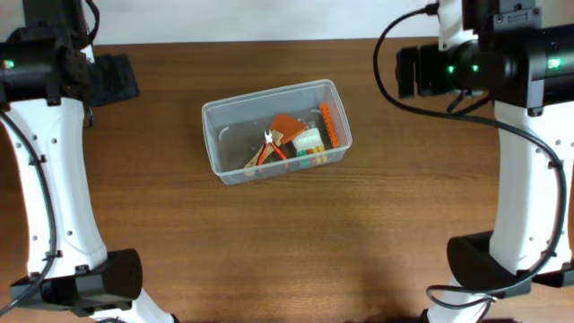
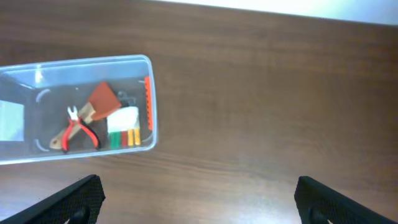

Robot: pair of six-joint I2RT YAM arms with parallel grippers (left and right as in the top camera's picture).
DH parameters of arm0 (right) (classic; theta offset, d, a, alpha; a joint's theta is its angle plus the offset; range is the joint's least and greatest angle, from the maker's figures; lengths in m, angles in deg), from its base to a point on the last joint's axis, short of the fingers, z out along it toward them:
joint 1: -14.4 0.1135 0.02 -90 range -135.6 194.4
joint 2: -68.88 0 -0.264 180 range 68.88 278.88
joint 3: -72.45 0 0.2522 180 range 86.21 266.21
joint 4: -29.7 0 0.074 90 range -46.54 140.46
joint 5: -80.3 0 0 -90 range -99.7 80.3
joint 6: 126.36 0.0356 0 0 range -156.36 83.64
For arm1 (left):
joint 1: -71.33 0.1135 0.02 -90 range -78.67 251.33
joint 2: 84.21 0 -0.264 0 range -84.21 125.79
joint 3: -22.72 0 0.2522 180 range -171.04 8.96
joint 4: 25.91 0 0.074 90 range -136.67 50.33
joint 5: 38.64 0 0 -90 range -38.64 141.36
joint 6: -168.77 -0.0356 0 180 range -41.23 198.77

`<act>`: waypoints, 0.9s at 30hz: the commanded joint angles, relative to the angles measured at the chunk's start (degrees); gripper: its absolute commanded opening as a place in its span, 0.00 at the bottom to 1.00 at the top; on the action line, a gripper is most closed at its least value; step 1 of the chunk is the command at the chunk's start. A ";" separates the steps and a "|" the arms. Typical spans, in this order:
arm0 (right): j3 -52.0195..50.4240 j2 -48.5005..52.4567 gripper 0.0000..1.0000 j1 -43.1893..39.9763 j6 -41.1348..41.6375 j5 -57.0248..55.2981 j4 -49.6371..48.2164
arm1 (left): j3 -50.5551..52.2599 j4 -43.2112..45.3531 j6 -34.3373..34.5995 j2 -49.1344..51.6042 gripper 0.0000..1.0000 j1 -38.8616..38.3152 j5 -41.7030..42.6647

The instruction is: Pack container

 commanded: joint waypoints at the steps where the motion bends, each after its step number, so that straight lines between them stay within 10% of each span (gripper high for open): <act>1: -1.18 -0.74 0.99 0.39 0.66 -2.01 0.35 | 0.57 -0.22 1.09 -0.55 0.99 0.11 -1.62; 16: -1.25 -0.63 0.99 0.44 0.68 -1.99 0.33 | 0.57 -0.42 1.25 -0.55 0.99 0.11 -1.33; 21: -1.25 -0.63 0.99 0.44 0.68 -1.99 0.33 | 0.57 6.34 13.49 -0.55 0.99 0.09 16.44; 27: -1.25 -0.63 0.99 0.44 0.66 -1.99 0.35 | 0.57 7.32 13.53 -0.55 0.99 0.11 18.60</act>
